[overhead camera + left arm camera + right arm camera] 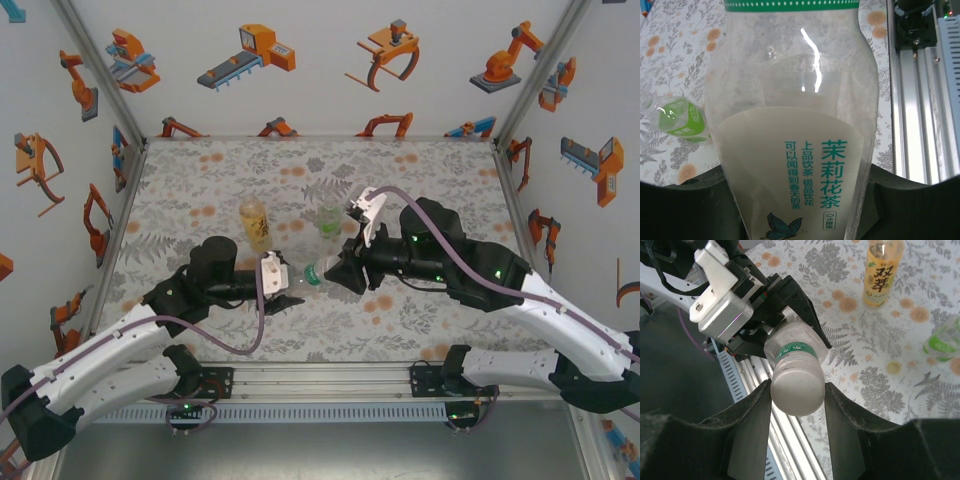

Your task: Screw on the bottle caps

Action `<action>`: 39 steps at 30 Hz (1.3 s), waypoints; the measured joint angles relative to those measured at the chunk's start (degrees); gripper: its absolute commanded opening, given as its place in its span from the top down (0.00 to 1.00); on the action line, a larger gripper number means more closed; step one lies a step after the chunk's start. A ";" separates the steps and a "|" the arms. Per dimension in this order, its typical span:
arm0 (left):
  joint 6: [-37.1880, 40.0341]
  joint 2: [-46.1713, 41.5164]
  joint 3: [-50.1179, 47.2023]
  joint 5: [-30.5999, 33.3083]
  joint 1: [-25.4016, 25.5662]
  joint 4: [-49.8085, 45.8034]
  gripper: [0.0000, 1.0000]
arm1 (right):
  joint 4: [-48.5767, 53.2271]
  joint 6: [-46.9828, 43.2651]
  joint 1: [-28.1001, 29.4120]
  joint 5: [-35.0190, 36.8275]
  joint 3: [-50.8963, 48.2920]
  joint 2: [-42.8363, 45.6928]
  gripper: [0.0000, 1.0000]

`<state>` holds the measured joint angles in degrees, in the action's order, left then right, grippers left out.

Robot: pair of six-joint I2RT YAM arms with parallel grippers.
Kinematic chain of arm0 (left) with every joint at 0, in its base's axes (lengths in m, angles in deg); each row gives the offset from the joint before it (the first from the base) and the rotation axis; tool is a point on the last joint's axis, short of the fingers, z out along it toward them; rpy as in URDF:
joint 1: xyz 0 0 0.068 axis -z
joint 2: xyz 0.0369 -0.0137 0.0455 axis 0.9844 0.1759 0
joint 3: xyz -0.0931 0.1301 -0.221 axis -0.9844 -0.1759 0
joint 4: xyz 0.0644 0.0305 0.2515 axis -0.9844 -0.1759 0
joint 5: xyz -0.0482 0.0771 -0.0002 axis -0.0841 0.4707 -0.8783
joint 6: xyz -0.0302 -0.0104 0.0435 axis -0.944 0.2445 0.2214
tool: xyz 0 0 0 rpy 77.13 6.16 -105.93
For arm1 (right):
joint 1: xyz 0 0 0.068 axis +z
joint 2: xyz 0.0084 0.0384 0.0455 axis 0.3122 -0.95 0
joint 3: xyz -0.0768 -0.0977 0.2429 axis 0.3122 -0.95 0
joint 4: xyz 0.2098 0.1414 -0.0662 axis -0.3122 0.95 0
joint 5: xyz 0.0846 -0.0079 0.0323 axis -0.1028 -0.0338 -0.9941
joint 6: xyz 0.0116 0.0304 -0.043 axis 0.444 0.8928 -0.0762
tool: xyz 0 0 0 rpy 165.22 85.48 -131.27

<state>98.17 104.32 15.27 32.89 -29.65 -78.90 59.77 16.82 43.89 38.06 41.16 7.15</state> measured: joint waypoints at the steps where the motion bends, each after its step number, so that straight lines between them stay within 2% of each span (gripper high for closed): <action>1: 0.66 0.15 0.02 0.11 0.00 -0.04 1.00 | 0.24 1.16 0.00 0.37 0.00 -0.02 0.94; 7: 2.12 1.03 0.09 1.07 0.02 0.15 1.00 | 0.81 6.43 -0.02 2.49 -0.61 -0.04 1.00; 12: 1.33 1.84 0.02 2.64 0.02 0.92 1.00 | -0.46 10.01 -0.02 5.95 -2.23 0.37 1.00; 21: -2.91 1.99 -2.03 4.52 0.00 7.89 1.00 | -5.57 17.03 0.00 12.09 -4.68 1.75 1.00; 32: -5.35 2.80 -2.43 4.17 0.00 13.18 1.00 | -8.61 25.75 0.00 15.08 -5.16 2.58 1.00; 39: -5.35 4.66 -2.23 5.11 0.00 13.64 1.00 | -7.52 27.02 -0.02 17.33 -5.16 2.23 1.00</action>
<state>92.82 108.98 13.04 38.01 -29.65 -65.26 52.25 43.84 43.87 55.39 36.00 9.38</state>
